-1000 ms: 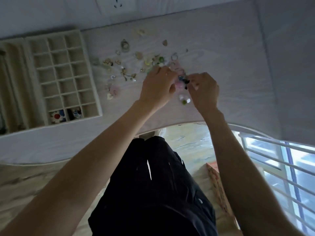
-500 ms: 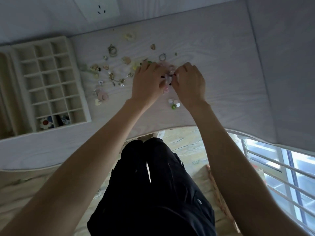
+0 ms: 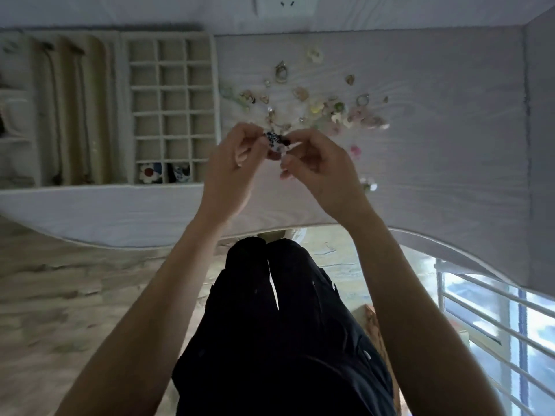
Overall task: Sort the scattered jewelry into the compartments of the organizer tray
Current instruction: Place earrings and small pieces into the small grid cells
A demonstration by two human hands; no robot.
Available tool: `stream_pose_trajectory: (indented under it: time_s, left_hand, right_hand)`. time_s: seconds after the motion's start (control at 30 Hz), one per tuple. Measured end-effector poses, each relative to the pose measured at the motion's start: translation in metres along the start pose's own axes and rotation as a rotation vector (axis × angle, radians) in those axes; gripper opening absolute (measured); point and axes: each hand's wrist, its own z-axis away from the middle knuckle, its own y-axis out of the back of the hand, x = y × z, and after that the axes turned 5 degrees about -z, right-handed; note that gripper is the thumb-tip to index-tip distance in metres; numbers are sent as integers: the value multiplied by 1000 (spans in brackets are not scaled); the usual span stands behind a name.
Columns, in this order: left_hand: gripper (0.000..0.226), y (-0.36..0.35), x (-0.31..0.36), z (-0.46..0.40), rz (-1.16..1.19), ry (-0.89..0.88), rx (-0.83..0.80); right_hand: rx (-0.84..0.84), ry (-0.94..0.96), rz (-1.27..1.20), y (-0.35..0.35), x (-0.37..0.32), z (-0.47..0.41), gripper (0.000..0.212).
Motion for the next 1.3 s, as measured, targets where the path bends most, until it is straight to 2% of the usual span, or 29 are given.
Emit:
stream_pose_trajectory:
  time_s: [0.07, 0.2, 0.27, 0.37, 0.47, 0.57, 0.67, 0.77, 0.93, 1.03, 1.17, 1.3]
  left_hand:
    - [6, 32, -11, 16, -56, 11, 29]
    - [10, 84, -26, 38, -245, -28, 156]
    - [10, 103, -31, 44, -278, -20, 244]
    - [7, 119, -39, 43, -167, 33, 343]
    - [13, 120, -52, 35, -130, 119, 282]
    - [22, 118, -62, 35, -107, 191, 174]
    - [31, 114, -65, 42, -281, 136, 153]
    - [32, 115, -66, 50, -396, 98, 205]
    - [22, 130, -80, 48, -678, -34, 277]
    - [16, 132, -87, 43, -839, -69, 295]
    - [15, 129, -90, 36, -884, -112, 262]
    - [16, 128, -91, 34, -886, -81, 251]
  right_hand:
    - [-85, -14, -8, -33, 2, -3, 19]
    - [-222, -6, 0, -88, 1, -11, 19]
    - [-219, -1, 11, -113, 1, -18, 16]
    - [-121, 77, 91, -139, 7, -31, 9]
    - [18, 128, 273, -147, 21, -41, 8]
    - [48, 108, 411, -146, 30, -44, 17]
    - [-21, 137, 583, -143, 29, -45, 18]
    - [-69, 164, 669, -140, 23, -43, 22]
    - [86, 271, 666, -124, 16, -42, 15]
    - [58, 310, 723, -128, 17, -45, 16]
    - [-19, 375, 866, -142, 26, -45, 9]
    - [10, 411, 889, -145, 30, -47, 5]
